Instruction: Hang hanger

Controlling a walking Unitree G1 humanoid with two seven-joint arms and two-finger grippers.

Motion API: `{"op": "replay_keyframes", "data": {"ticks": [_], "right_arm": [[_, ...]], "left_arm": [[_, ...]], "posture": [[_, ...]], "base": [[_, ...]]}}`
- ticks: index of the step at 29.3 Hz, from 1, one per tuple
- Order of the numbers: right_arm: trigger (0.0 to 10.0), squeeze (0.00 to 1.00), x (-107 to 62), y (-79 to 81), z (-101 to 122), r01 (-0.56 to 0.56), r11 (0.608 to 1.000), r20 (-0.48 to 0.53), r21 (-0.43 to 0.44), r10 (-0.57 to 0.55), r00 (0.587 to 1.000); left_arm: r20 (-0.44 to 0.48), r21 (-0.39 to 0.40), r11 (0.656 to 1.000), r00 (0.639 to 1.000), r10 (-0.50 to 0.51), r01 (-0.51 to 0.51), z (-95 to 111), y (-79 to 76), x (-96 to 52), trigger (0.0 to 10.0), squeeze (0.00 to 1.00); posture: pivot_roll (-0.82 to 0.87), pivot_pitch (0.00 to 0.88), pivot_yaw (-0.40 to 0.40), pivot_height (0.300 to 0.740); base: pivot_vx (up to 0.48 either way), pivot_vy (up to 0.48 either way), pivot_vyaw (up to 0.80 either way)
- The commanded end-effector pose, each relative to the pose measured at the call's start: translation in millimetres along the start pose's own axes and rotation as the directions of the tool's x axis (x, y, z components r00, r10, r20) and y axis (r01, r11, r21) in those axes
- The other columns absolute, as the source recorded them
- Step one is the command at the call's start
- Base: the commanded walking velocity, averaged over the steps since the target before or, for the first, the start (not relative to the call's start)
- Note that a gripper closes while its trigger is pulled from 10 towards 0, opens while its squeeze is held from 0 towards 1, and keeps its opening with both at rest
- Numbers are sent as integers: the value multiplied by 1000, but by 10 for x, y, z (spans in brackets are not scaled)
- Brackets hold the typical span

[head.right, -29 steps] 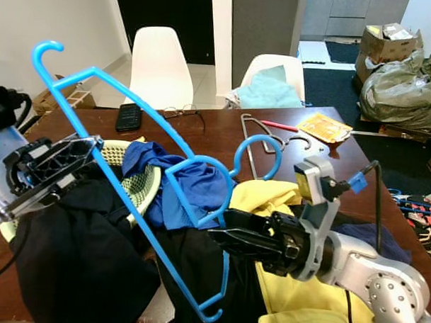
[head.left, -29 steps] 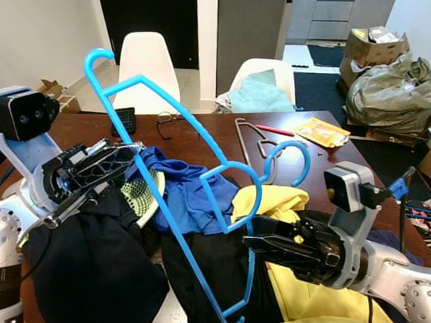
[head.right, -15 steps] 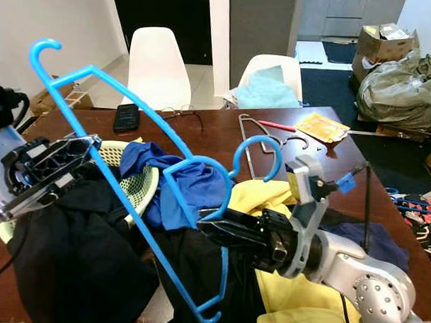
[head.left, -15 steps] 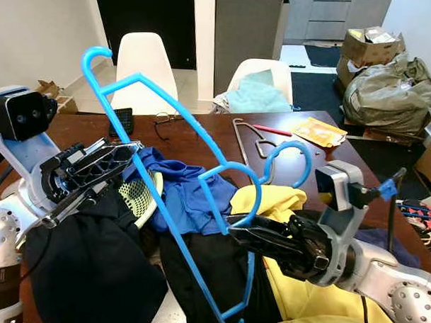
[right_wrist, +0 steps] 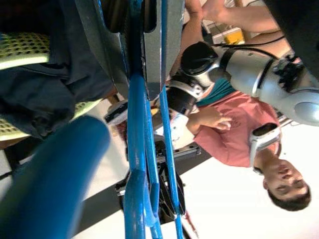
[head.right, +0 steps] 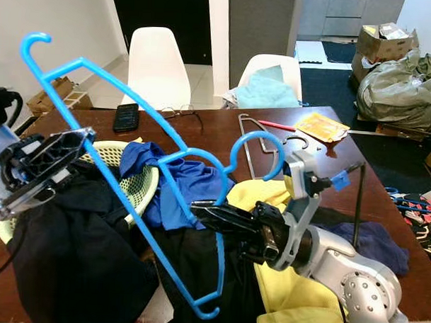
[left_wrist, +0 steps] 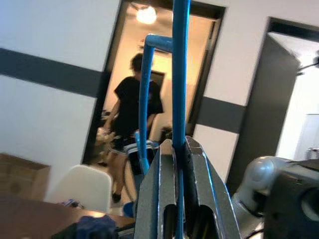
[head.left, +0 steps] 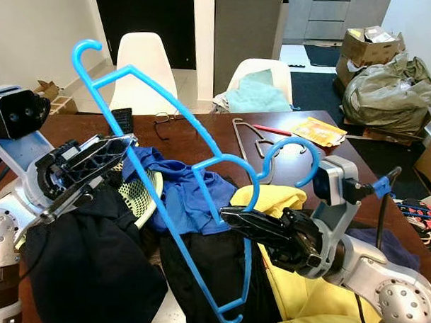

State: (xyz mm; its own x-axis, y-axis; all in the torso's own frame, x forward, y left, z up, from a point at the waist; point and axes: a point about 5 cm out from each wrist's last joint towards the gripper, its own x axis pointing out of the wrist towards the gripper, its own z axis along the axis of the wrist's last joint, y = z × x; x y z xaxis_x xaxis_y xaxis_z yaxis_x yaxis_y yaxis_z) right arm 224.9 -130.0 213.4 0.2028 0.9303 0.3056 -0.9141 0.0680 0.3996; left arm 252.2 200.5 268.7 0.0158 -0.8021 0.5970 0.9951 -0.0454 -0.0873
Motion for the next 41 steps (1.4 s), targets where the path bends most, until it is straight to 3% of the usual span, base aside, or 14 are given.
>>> {"op": "replay_keyframes", "data": {"ticks": [1, 2, 5, 9, 12, 15, 18, 27, 29, 32, 33, 39, 40, 41], "right_arm": [[0, 0, -4, -34, 41, 27, 999, 16, -31, -27, 1000], [0, 0, -22, -53, 54, 40, 998, 19, -38, -39, 999], [0, 0, -38, -73, 67, 52, 998, 22, -46, -51, 998], [0, 0, -87, -185, 135, 133, 988, 58, -79, -129, 990], [0, 0, -103, -219, 149, 161, 983, 66, -86, -155, 986], [0, 0, -184, -351, 202, 259, 960, 97, -106, -249, 964], [0, 0, -333, -547, 285, 434, 891, 142, -135, -416, 898], [0, 0, -491, -673, 398, 545, 824, 186, -155, -517, 836], [0, 0, -576, -789, 414, 641, 750, 201, -162, -610, 766], [0, 0, -661, -896, 426, 722, 677, 234, -145, -685, 690], [0, 0, -690, -933, 433, 750, 651, 263, -114, -708, 655], [0, 0, -709, -961, 446, 771, 631, 291, -88, -724, 626], [0, 0, -762, -988, 487, 801, 594, 320, -70, -747, 582], [0, 0, -762, -988, 487, 801, 594, 320, -70, -747, 582]], "left_arm": [[-29, -27, 999, 999, 33, -34, -88, 27, 7, 10000, 455], [-25, -32, 998, 999, 48, -49, -100, 29, 3, 10000, 1000], [-19, -34, 997, 998, 62, -62, -107, 32, -3, 10000, 1000], [-24, -2, 983, 983, 183, -183, -106, 95, -98, 10000, 1000], [-29, 8, 978, 977, 210, -210, -105, 107, -125, 10000, 1000], [-37, 40, 954, 954, 299, -297, -81, 128, -220, 10000, 1000], [-40, 89, 905, 907, 420, -415, -20, 103, -398, 10000, 1000], [-67, 145, 848, 850, 522, -510, 57, 31, -589, 10000, 1000], [-83, 182, 815, 817, 570, -550, 62, 20, -653, 10000, 1000], [-112, 235, 766, 766, 633, -599, 10, 51, -694, 10000, 1000], [-120, 268, 721, 720, 683, -639, -6, 96, -729, 10000, 1000], [-121, 313, 669, 670, 732, -674, -2, 154, -758, 10000, 1000], [-94, 397, 552, 565, 819, -734, 61, 260, -805, 10000, 1000], [-94, 397, 552, 565, 819, -734, 61, 260, -805, 10000, 1000]], "posture": [[-95, 0, 44, 740], [-89, 0, 45, 740], [-87, 0, 44, 740], [-81, 0, 49, 740], [-81, 0, 49, 740], [-72, 0, 53, 740], [-67, 0, 58, 740], [-59, 0, 63, 740], [-52, 0, 61, 740], [-47, 0, 59, 740], [-39, 0, 57, 740], [-41, 0, 59, 740], [-36, 0, 60, 740], [-36, 0, 60, 740]], "base": [[0, 0, 0], [0, 0, 0], [0, 0, 0], [0, 0, 0], [0, 0, 0], [0, 0, 0], [0, 0, 0], [0, 0, 0], [0, 0, 0], [0, 0, 0], [0, 0, 0], [0, 0, 0], [0, 0, 0], [0, 0, 0]]}}
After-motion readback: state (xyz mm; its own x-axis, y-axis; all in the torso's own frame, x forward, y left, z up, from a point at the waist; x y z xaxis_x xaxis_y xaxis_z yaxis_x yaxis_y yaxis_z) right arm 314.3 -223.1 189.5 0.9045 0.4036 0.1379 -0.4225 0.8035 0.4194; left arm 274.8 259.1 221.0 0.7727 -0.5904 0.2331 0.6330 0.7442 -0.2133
